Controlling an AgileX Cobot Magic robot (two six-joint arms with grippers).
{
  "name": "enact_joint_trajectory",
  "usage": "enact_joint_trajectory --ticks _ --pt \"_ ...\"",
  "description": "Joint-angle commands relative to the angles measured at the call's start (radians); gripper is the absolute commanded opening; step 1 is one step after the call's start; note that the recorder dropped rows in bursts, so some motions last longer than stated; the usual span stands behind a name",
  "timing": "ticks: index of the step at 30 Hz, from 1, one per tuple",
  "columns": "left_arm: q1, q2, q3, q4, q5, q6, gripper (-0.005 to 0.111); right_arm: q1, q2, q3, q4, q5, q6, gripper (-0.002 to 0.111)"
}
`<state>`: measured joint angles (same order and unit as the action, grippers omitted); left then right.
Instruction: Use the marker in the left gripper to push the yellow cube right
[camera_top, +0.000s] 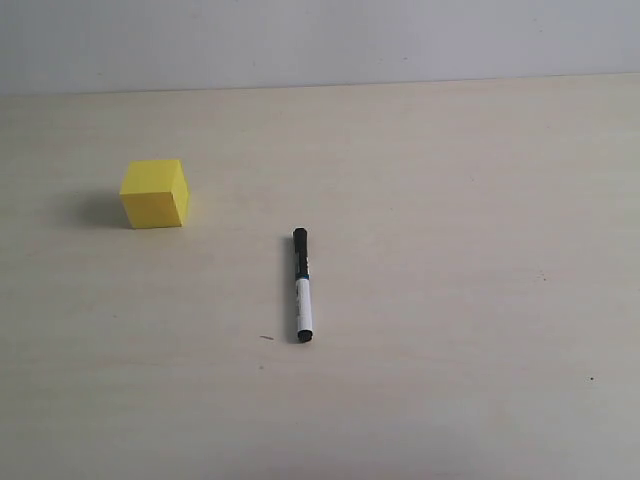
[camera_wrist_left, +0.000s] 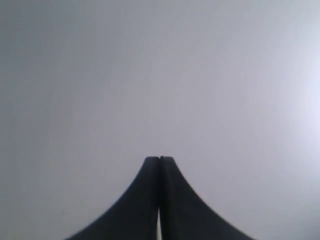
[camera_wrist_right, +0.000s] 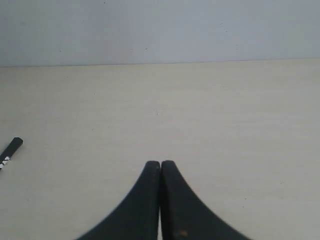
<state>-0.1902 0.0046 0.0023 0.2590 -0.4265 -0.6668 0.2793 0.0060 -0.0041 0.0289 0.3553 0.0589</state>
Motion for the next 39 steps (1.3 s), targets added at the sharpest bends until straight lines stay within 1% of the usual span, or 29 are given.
enact_joint_trajectory --ticks 1,2,3,4,5,7,8,10,11,12,16,18,20,23,24,26,31,35,37,39 --pt "0.002 -0.005 -0.002 -0.01 -0.202 -0.053 0.0 -0.008 -0.006 0.004 -0.001 -0.012 -0.004 0.0" --pt "0.002 -0.005 -0.002 -0.01 -0.255 -0.053 0.0 -0.008 -0.006 0.004 -0.001 -0.012 -0.004 0.0" --pt "0.002 -0.004 -0.023 -0.01 -0.25 -0.053 0.0 -0.008 -0.006 0.004 -0.001 -0.012 -0.004 0.0" --pt "0.002 0.008 -0.061 -0.013 -0.196 -0.053 0.0 -0.008 -0.006 0.004 -0.001 -0.012 -0.004 0.0" --pt "0.002 0.035 -0.112 -0.017 -0.09 -0.053 0.0 -0.008 -0.006 0.004 -0.001 -0.009 -0.004 0.0" --pt "0.002 0.104 -0.221 -0.022 0.07 -0.048 0.0 -0.008 -0.006 0.004 -0.001 -0.009 -0.004 0.0" --pt "0.002 0.16 -0.297 -0.022 0.171 -0.02 0.0 -0.008 -0.006 0.004 -0.001 -0.009 -0.004 0.0" --pt "0.002 0.29 -0.401 -0.022 0.293 0.016 0.0 -0.008 -0.006 0.004 -0.001 -0.009 -0.004 0.0" --pt "0.002 0.392 -0.485 -0.022 0.402 0.016 0.0 -0.008 -0.006 0.004 -0.001 -0.009 -0.004 0.0" --pt "0.002 0.467 -0.543 -0.019 0.484 0.02 0.0 -0.008 -0.006 0.004 -0.001 -0.009 -0.004 0.0" --pt "0.002 0.833 -0.816 -0.016 0.912 0.097 0.0 -0.008 -0.006 0.004 -0.001 -0.009 -0.004 0.0" --pt "-0.001 1.006 -0.915 -0.064 1.074 0.174 0.0 -0.008 -0.006 0.004 -0.001 -0.009 -0.004 0.0" --pt "-0.001 1.153 -0.999 -0.162 1.216 0.29 0.0 -0.008 -0.006 0.004 -0.001 -0.009 -0.004 0.0" --pt "-0.038 1.318 -1.068 -0.298 1.369 0.406 0.0 -0.008 -0.006 0.004 -0.001 -0.009 -0.004 0.0" --pt "-0.058 1.357 -1.082 -0.319 1.404 0.425 0.0 -0.008 -0.006 0.004 -0.001 -0.009 -0.004 0.0" --pt "-0.12 1.444 -1.096 -0.336 1.448 0.428 0.0 -0.008 -0.006 0.004 -0.001 -0.009 -0.004 0.0" --pt "-0.296 1.589 -1.132 -0.336 1.435 0.362 0.0 -0.008 -0.006 0.004 -0.001 -0.009 -0.004 0.0" --pt "-0.43 1.668 -1.213 -0.336 1.419 0.305 0.001 -0.008 -0.006 0.004 -0.001 -0.009 -0.004 0.0" --pt "-0.477 1.701 -1.271 -0.336 1.419 0.275 0.005 -0.008 -0.006 0.004 -0.001 -0.009 -0.004 0.0" --pt "-0.519 1.738 -1.332 -0.341 1.427 0.258 0.015 -0.008 -0.006 0.004 -0.001 -0.009 -0.004 0.0"
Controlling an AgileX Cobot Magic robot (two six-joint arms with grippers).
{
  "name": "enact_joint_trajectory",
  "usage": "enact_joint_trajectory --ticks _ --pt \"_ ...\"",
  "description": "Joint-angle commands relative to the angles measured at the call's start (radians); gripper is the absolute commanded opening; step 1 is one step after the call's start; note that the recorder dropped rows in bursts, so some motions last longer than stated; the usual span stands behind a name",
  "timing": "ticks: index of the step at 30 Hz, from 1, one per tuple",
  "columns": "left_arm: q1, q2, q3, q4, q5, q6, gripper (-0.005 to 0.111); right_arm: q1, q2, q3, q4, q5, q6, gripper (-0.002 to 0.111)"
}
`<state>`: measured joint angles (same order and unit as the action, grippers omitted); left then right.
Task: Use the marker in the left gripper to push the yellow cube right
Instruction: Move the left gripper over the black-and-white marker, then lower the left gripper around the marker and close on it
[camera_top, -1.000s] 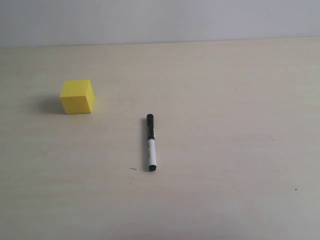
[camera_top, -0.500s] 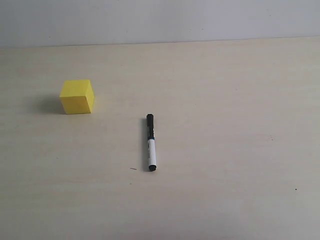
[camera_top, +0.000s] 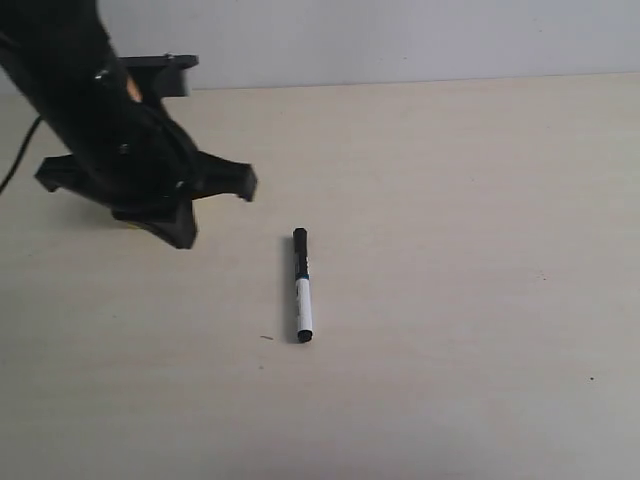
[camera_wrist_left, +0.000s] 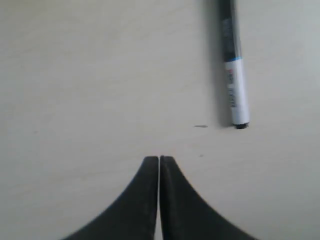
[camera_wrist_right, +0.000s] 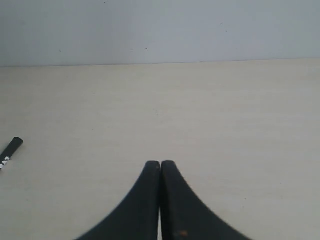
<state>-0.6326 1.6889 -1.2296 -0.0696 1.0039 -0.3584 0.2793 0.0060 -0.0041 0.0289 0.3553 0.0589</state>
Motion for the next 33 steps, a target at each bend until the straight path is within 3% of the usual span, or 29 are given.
enact_joint_trajectory --ticks 1,4,7,17,33 --pt "-0.092 0.073 -0.125 -0.019 0.003 -0.05 0.02 -0.008 -0.006 0.004 -0.001 -0.009 -0.004 0.0" --pt "-0.137 0.136 -0.206 -0.018 0.041 -0.089 0.039 -0.008 -0.006 0.004 -0.001 -0.009 -0.004 0.0" --pt "-0.163 0.204 -0.27 -0.018 0.052 -0.122 0.048 -0.008 -0.006 0.004 -0.001 -0.009 -0.004 0.0" --pt "-0.179 0.36 -0.308 0.017 0.03 -0.202 0.047 -0.008 -0.006 0.004 -0.001 -0.009 -0.004 0.0" --pt "-0.186 0.444 -0.308 0.125 0.0 -0.294 0.047 -0.008 -0.006 0.004 -0.001 -0.009 -0.004 0.0"
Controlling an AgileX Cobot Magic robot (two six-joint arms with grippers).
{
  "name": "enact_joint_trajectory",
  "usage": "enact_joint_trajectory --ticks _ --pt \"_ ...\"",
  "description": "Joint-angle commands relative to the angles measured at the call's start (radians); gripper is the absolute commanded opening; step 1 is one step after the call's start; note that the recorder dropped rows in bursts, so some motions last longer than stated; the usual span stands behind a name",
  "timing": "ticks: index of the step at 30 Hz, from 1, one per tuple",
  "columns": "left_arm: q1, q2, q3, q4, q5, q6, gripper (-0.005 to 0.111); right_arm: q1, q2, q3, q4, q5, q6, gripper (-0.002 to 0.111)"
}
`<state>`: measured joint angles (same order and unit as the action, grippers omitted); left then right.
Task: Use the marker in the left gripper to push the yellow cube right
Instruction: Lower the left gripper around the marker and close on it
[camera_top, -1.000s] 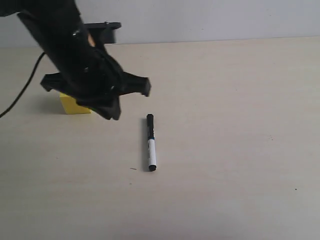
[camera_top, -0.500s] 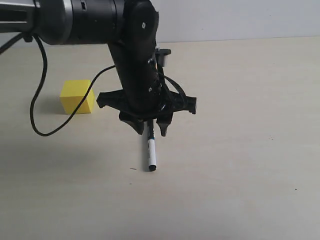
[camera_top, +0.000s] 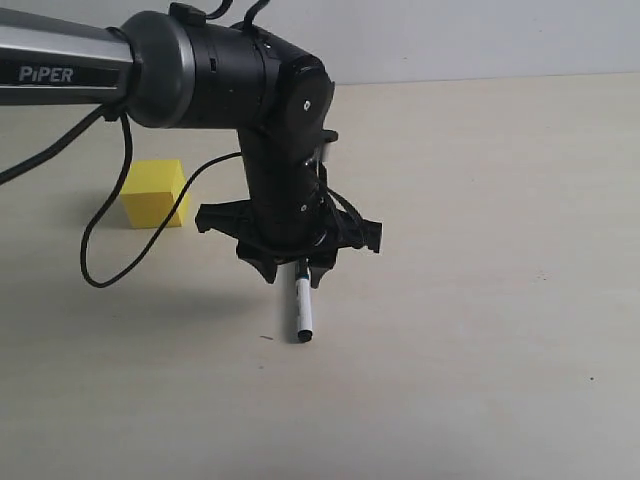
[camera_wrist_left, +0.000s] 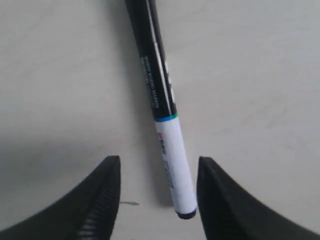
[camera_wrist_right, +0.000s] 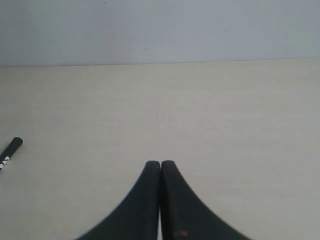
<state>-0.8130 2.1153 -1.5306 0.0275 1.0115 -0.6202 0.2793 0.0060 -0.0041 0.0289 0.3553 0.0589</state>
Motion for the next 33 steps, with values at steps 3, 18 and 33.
enact_joint_trajectory --ticks 3,18,33 --pt "-0.005 0.032 -0.007 0.034 -0.022 -0.032 0.047 -0.008 -0.006 0.004 -0.001 -0.009 -0.004 0.0" --pt "-0.036 0.043 -0.007 0.039 -0.072 -0.046 0.047 -0.008 -0.006 0.004 -0.001 -0.013 -0.004 0.0" --pt "-0.036 0.043 -0.007 0.041 -0.082 -0.073 0.047 -0.008 -0.006 0.004 -0.001 -0.013 -0.004 0.0"
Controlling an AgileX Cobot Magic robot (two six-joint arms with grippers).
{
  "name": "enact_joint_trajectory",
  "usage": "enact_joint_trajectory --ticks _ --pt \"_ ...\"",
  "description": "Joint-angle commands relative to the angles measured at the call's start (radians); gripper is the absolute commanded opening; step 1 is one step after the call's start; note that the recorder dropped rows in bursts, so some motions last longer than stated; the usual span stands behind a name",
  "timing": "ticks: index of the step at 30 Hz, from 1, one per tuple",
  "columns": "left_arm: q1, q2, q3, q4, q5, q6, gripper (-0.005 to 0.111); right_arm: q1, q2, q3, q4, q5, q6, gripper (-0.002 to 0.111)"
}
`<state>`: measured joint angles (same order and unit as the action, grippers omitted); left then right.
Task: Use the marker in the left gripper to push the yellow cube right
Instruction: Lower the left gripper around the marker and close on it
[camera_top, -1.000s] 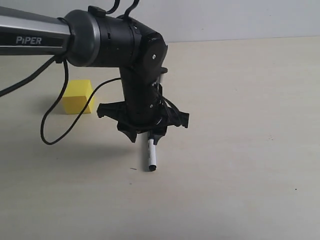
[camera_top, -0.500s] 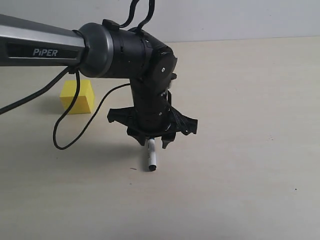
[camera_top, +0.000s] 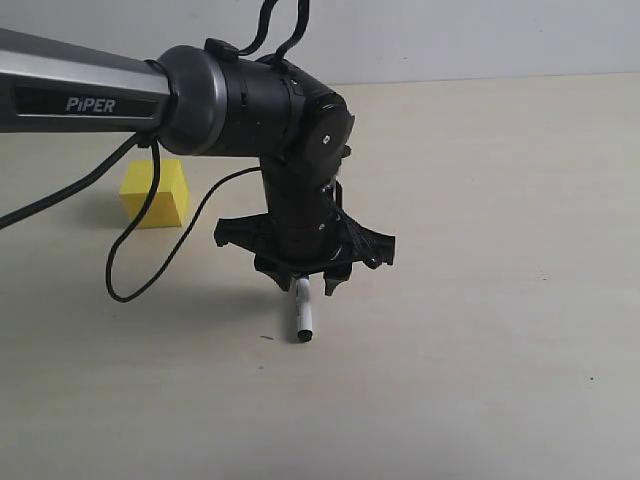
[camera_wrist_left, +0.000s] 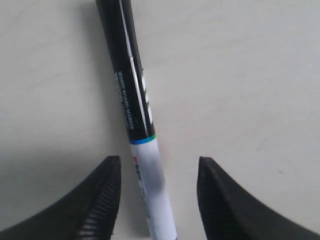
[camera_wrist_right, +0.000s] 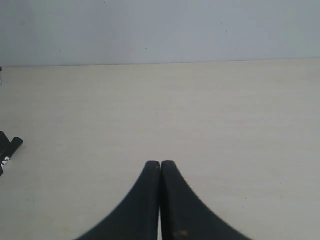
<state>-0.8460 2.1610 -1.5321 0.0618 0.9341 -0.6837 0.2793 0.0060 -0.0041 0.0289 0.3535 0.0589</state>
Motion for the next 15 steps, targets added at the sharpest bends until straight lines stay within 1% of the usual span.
enact_joint_trajectory --ticks 1,15 --pt "-0.003 -0.003 -0.006 0.007 -0.002 -0.012 0.047 -0.008 -0.006 0.004 -0.001 -0.011 -0.004 0.0" --pt "-0.003 -0.003 -0.006 0.011 0.017 -0.034 0.047 -0.008 -0.006 0.004 -0.001 -0.011 -0.004 0.0"
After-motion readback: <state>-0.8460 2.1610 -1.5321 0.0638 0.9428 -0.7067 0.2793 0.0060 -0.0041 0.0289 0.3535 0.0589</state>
